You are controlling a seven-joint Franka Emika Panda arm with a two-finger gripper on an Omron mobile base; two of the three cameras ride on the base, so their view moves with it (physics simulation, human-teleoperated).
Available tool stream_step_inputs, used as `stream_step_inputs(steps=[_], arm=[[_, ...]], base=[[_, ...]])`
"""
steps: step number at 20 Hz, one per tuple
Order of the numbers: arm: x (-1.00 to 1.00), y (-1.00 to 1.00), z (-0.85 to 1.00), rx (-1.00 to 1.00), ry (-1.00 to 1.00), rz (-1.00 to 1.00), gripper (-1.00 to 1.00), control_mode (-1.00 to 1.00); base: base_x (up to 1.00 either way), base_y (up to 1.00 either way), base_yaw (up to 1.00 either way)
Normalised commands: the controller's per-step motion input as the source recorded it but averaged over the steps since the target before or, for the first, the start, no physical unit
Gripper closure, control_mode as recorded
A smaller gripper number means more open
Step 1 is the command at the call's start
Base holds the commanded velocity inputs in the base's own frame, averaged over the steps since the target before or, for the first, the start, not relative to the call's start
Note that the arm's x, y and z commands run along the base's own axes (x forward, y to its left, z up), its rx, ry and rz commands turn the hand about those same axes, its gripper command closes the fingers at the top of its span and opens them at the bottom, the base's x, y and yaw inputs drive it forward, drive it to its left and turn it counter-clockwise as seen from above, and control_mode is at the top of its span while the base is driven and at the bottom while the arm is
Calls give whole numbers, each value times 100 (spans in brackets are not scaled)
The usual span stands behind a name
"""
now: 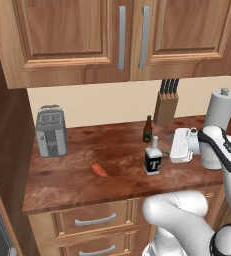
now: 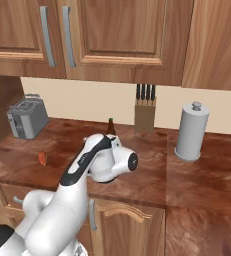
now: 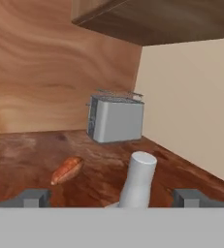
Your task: Place the liquor and beer on the top shelf of the fridge to keep them out of children's reach, and place the sweet potato on lower shelves for easy access.
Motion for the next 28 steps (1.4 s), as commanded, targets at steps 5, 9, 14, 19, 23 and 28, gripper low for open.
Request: stream_step_inputs(steps=[5,9,14,19,23,28], arm=[[27,0,-1,14,0,0,-100,-100],[21,0,-4,11,0,0,-100,-100],[16,0,-14,5,0,0,-100,-100],[25,0,-23,0,1,0,-100,-100],[25,0,-18,0,3,0,-100,-100],[6,2,-5,0,8,0,-100,-100]], base=[[0,0,0],[0,0,0],[0,0,0],[0,0,0],[0,0,0],[0,0,0]])
